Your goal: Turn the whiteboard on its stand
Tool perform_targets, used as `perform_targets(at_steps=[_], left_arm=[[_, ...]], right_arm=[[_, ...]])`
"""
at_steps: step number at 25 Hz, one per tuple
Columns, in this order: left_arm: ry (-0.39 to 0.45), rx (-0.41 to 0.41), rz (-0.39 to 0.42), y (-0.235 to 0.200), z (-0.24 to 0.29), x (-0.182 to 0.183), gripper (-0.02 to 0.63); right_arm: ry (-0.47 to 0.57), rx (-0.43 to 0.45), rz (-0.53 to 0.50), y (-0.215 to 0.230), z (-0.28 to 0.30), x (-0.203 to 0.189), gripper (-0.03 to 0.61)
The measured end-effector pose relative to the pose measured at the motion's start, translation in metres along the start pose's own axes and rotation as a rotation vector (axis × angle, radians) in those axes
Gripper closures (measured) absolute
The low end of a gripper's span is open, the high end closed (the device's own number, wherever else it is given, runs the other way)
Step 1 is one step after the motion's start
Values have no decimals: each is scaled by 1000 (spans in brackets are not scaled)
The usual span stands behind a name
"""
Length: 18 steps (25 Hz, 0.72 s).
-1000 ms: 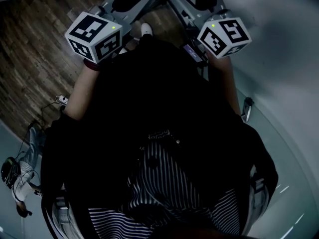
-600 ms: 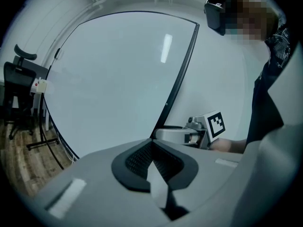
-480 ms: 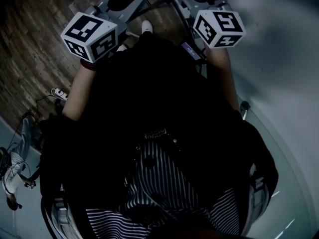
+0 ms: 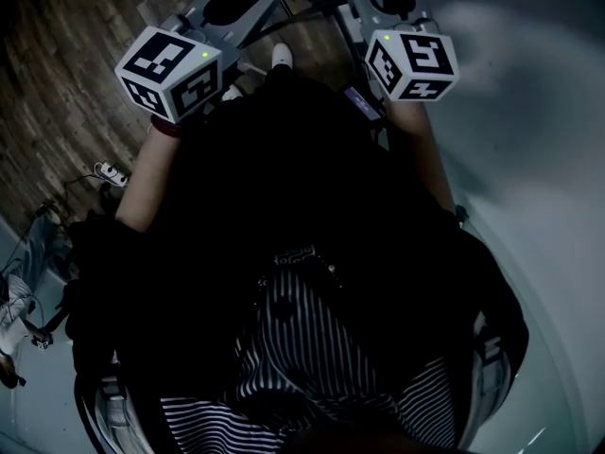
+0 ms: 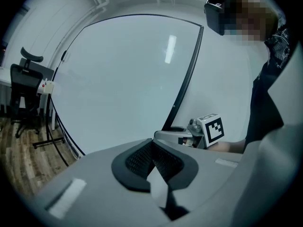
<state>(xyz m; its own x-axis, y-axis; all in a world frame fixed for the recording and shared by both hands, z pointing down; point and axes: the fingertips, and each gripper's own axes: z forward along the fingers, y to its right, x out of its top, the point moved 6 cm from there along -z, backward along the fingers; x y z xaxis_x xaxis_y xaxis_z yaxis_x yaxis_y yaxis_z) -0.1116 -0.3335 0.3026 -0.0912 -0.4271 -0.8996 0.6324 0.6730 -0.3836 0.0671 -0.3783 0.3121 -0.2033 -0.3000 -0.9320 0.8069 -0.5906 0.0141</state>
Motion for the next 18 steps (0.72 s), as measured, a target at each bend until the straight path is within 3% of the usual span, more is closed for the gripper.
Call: perform_targets(at_steps=[5,12,18], left_arm=[[-10,10,-12,-2,-1,-5,607],[-5,29,-18,-12,9,1,607],[2,46,-40,-18,7,-2,607]], right_arm=[[-3,-22,1,-2,-4,-1,410],[-20,62,11,18,11,7,408],[-12,111,-23,-3,28,13,410]])
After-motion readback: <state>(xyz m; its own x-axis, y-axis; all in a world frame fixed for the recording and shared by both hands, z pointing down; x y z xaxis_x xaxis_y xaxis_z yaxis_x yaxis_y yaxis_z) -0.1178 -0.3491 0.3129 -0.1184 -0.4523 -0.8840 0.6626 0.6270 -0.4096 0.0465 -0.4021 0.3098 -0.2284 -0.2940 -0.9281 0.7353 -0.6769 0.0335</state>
